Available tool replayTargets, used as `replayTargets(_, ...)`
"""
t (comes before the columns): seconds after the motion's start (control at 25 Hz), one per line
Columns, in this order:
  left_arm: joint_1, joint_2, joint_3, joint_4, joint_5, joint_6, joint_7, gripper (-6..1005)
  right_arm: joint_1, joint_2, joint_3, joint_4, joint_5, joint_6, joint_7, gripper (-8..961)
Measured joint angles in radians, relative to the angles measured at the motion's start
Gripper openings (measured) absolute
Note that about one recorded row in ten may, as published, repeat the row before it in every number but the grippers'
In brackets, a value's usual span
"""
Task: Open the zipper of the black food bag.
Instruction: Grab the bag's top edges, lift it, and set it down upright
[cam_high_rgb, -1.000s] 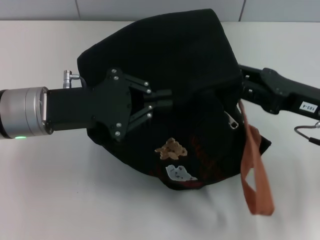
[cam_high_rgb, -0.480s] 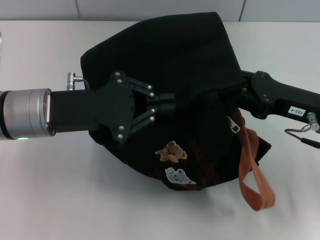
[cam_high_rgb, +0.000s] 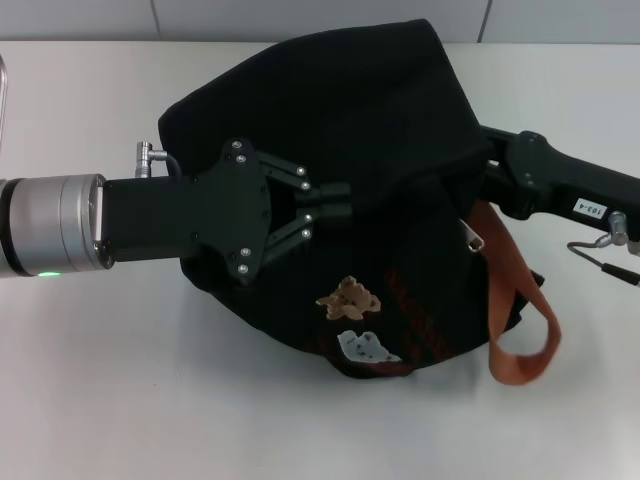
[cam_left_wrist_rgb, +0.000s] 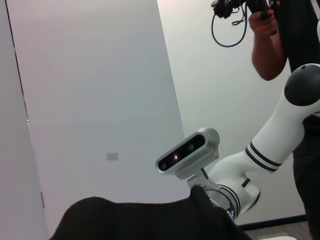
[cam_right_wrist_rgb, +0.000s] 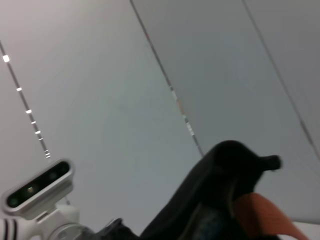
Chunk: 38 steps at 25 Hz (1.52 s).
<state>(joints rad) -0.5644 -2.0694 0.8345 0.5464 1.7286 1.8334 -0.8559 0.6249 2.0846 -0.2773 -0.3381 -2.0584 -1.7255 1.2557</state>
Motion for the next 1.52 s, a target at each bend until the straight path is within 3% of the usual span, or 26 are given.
replayTargets(0.48, -0.005, 0.002, -0.006, 0.006, 0.0, -0.014, 0.0, 73, -0.017, -0.008, -0.005, -0.061, 0.019, -0.169, 0.029, 453)
replayTargets(0.8, -0.008, 0.0, -0.001, 0.002, 0.0, -0.02, 0.0, 72, -0.018, -0.007, -0.009, -0.073, 0.016, -0.122, 0.012, 453)
replayTargets(1.2, -0.008, 0.0, -0.001, 0.0, 0.001, -0.021, 0.0, 73, -0.042, -0.003, -0.075, -0.065, 0.005, -0.085, -0.204, 453)
replayTargets(1.52, -0.006, 0.0, 0.0, -0.002, 0.001, -0.017, 0.0, 73, -0.055, 0.0, -0.065, 0.011, 0.019, -0.038, -0.448, 453)
